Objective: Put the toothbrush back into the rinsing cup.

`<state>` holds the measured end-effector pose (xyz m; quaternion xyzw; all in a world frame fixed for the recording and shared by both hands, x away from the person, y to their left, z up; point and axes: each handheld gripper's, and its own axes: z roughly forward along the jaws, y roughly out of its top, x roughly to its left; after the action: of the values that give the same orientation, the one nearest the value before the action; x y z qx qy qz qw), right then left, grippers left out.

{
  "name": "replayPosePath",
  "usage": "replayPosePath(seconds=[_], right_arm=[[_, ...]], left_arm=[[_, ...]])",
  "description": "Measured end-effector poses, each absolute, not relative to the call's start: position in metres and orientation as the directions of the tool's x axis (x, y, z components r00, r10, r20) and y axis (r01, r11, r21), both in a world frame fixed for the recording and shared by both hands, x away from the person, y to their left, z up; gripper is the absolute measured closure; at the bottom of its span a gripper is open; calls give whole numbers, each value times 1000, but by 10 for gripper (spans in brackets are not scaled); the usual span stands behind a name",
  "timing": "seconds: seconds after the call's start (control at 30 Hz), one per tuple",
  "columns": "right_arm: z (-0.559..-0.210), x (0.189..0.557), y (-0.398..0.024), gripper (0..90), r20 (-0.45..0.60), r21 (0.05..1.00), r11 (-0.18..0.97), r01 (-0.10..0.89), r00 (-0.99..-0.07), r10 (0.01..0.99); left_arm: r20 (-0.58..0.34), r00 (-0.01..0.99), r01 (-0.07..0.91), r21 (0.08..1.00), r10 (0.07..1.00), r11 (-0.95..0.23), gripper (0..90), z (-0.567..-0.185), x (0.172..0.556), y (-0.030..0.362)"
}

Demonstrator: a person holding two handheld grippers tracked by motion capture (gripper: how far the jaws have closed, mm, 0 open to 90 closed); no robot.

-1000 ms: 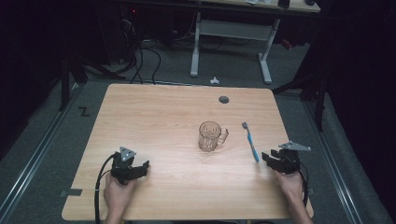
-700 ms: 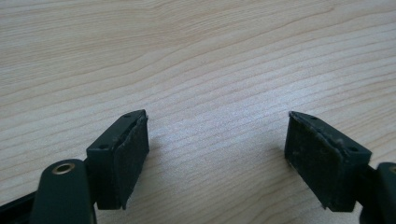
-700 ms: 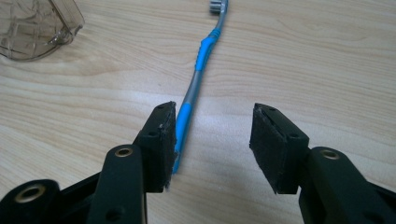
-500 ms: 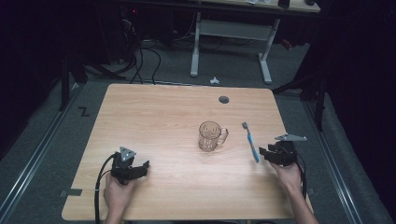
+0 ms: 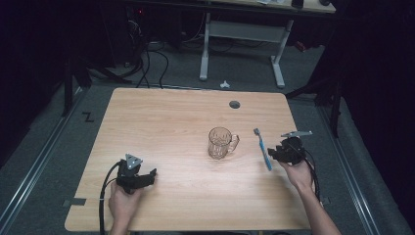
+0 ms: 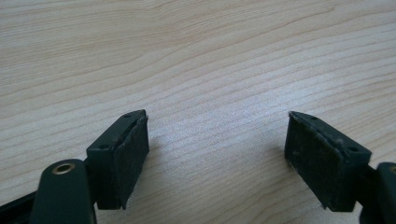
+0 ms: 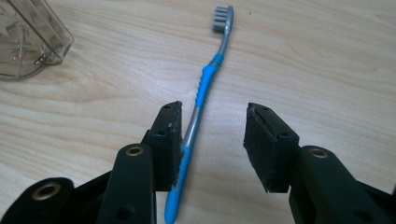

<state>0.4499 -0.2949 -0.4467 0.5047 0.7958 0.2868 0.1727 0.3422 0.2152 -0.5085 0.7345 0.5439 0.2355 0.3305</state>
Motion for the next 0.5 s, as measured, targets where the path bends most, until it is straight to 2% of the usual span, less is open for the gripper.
replayPosePath(seconds=[0.5], right_arm=[[-432,477,-274,602,-20,579,383,720,-457,889]], left_arm=[[-12,301,642,742,953,-194,224,-509,342,215]])
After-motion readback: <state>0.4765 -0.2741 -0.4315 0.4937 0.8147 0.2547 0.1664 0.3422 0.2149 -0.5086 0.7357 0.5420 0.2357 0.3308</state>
